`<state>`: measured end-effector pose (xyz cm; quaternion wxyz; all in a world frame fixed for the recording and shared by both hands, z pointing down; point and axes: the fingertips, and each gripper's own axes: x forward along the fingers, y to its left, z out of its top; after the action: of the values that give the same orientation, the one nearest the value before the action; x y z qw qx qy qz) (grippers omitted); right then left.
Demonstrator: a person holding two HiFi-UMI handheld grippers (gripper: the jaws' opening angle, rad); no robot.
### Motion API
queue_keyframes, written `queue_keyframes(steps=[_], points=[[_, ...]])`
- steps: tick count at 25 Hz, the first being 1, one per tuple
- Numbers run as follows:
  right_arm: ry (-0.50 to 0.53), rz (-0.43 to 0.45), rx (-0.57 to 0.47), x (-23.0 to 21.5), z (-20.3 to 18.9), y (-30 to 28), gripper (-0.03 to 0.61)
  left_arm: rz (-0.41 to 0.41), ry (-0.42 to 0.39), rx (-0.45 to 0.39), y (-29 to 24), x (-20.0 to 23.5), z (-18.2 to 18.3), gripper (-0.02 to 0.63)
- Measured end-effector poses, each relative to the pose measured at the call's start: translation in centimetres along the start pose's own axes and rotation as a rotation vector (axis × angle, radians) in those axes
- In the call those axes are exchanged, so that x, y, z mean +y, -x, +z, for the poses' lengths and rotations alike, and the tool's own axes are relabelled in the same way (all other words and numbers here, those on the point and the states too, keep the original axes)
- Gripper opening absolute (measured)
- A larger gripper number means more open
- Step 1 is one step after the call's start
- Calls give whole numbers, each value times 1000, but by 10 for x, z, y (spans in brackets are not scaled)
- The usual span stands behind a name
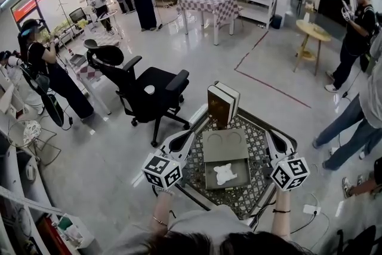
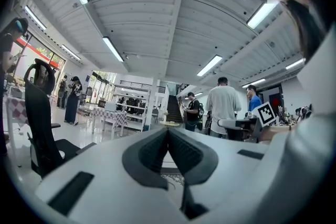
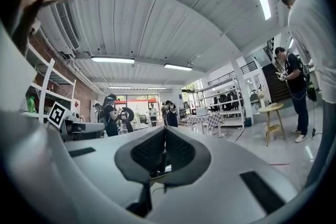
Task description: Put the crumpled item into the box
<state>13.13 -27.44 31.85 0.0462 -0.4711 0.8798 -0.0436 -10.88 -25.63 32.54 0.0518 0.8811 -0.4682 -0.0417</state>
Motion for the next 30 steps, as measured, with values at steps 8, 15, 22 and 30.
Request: queue_keyframes(steps=[8, 15, 22, 30], points=[[-1, -22, -4, -8, 1, 10, 21, 10, -6, -15, 3, 0, 6, 17], [-1, -31, -4, -8, 0, 12, 21, 7, -8, -20, 3, 0, 9, 17], [-1, -31, 4, -6, -2, 11, 21, 9, -7, -20, 4, 0, 9, 17], [14, -34, 3, -8, -1, 10, 21, 15, -18, -29, 4, 1, 12, 17]])
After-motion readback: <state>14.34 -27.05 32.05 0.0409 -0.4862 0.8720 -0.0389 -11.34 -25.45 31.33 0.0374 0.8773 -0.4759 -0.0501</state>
